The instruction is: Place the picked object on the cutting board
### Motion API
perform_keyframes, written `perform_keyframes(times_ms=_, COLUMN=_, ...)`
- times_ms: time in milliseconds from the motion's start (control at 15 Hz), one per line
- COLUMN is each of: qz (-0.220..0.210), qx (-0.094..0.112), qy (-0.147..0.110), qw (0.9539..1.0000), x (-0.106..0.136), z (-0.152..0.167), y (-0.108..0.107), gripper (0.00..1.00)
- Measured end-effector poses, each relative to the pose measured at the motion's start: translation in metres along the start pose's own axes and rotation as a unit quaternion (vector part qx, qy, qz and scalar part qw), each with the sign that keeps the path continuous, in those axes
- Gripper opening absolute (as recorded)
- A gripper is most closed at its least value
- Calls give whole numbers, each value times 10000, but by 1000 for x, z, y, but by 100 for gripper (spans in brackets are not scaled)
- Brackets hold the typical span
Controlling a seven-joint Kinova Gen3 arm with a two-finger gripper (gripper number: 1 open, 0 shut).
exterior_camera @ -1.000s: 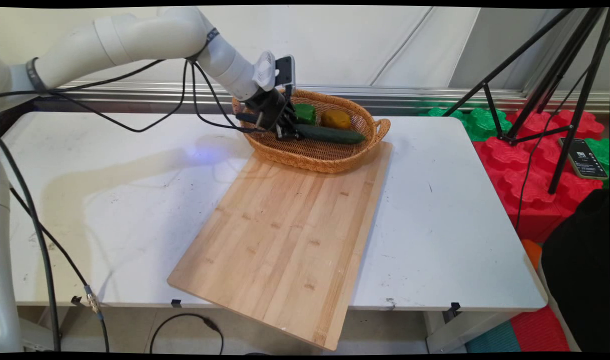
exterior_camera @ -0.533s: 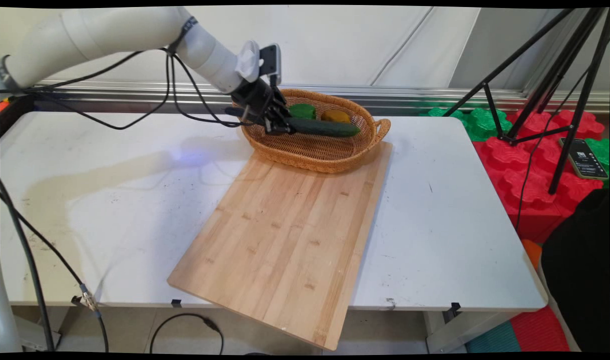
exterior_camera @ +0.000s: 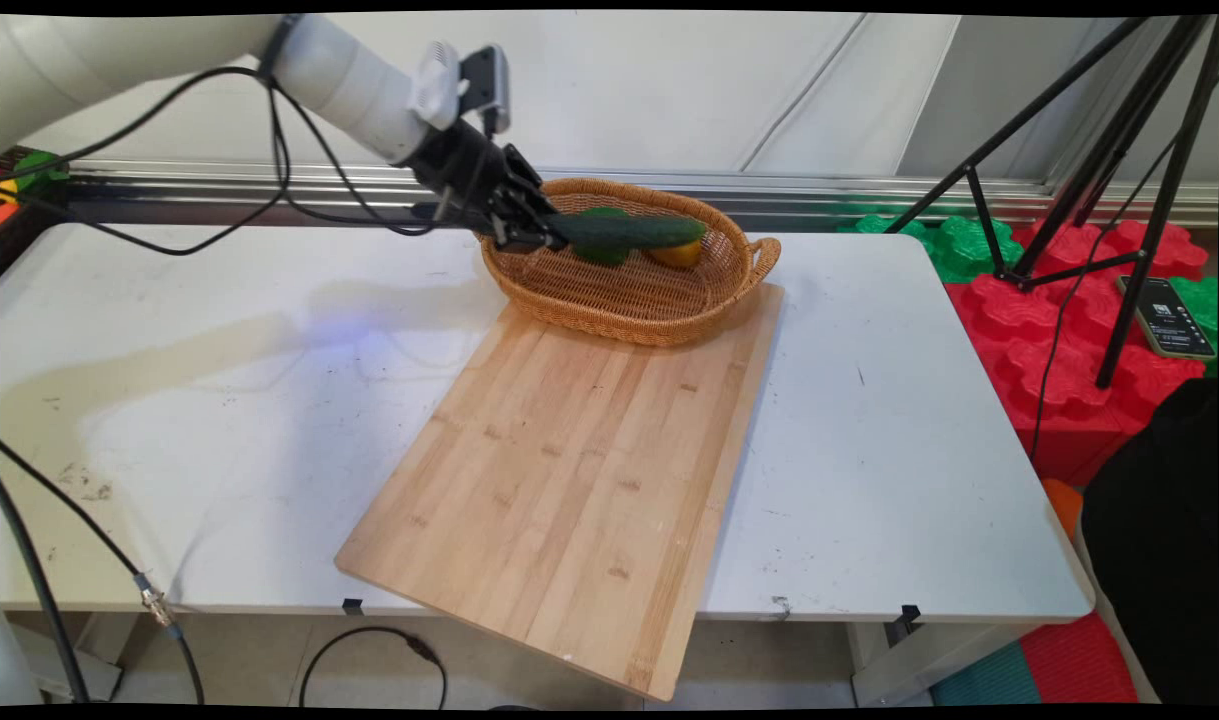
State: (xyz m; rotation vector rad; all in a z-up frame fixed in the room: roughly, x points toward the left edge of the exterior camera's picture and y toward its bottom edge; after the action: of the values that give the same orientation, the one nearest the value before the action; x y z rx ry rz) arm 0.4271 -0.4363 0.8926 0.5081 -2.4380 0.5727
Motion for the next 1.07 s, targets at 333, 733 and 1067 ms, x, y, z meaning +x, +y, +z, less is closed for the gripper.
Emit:
perform_keyframes(times_ms=333, qz=-279, qx=-166, qy=205, qw=9993, x=-7, z=-35, y=15, gripper=0)
perform_keyframes(times_ms=733, qz=-547, qx=-594, qy=346, qw=9961, x=-17, z=-72, y=47, gripper=0)
perform_keyframes(times_ms=1067, qz=-706, qx=-944, qy=323, qw=9925, x=-27, z=-89, y=80, gripper=0)
